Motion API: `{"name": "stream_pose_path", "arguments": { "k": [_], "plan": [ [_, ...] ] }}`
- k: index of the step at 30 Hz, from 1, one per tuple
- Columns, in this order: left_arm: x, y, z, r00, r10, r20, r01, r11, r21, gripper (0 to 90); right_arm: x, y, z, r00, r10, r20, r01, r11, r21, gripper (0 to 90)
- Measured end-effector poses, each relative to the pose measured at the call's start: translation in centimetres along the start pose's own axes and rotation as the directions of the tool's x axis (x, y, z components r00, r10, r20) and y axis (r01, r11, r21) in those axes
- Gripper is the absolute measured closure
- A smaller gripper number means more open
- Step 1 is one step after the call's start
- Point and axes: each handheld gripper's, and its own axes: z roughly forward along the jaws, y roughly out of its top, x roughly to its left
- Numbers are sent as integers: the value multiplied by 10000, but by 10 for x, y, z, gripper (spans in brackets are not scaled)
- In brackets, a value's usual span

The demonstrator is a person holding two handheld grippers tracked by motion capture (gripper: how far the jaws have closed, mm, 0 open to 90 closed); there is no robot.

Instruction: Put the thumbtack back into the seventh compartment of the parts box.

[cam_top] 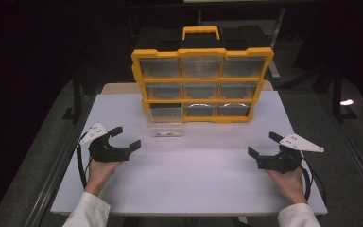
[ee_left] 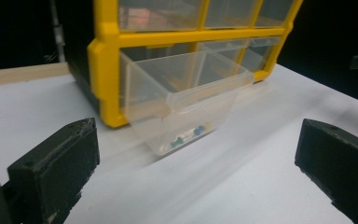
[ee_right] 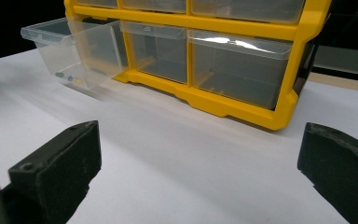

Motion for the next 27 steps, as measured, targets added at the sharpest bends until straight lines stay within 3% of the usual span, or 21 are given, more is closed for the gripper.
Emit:
{"name": "stream_pose_path", "arguments": {
  "k": [5,15,24,27],
  "plan": [
    [8,-7,-5,9991,-251,-355,241,9993,-290,0,0,-1,0,10000,-28,-3,28,10000,15,0],
    [16,-24,-23,9953,-236,-942,182,9982,-578,0,0,-1,-2,10000,35,-9,-35,10000,-15,0],
    [17,-26,-29,9971,-367,-661,296,9939,-1058,0,-4,-2,-7,9994,357,-46,-358,9991,-242,0],
    [17,-26,-28,9978,-406,-521,352,9942,-1019,0,-4,-1,-8,9992,384,-77,-386,9987,-332,0]
  ]
}}
